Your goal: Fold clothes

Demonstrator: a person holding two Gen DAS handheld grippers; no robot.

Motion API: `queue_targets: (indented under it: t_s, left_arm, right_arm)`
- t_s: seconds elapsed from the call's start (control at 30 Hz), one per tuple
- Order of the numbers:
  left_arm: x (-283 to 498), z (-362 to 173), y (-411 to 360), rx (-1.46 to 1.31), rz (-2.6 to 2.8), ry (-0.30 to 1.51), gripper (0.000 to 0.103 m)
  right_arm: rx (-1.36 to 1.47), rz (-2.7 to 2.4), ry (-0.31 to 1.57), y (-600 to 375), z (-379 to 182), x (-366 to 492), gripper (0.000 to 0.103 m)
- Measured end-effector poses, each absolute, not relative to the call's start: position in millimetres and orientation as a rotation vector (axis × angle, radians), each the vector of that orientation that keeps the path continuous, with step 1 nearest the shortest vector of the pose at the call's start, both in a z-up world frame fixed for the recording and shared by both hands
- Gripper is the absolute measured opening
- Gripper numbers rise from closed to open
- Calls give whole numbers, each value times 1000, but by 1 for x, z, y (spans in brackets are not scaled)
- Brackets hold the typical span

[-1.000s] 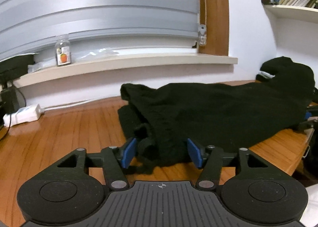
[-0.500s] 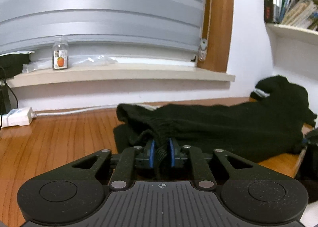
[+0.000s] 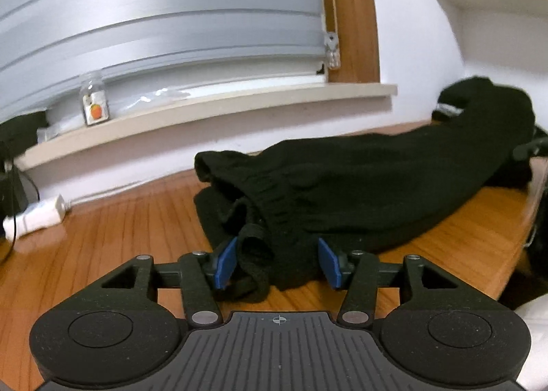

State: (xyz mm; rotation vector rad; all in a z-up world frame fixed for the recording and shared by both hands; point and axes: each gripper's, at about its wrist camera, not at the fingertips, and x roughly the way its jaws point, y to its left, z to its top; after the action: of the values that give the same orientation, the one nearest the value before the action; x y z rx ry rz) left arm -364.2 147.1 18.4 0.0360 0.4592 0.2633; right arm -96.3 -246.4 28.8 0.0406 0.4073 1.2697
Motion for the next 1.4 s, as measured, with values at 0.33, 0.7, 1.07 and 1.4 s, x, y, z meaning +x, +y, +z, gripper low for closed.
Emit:
queue_targets:
  t_s: [0.33,0.7,1.07,1.4]
  left_arm:
    - [-396,43,154,17,179,496,12]
    - [-409,57,187,-104,238,408,72]
    - [-300,49,252,-303,177,464,34]
    - [-293,51,259,-315,305,410,20]
  right_arm:
    - [-168,1391,510,-248,26,-112,7]
    - [-286,1299,485,-275,58,-112,29]
    - [-304,1166,411,-260,48,-91,36]
    - [-271,1035,411,-234,26,-57,37]
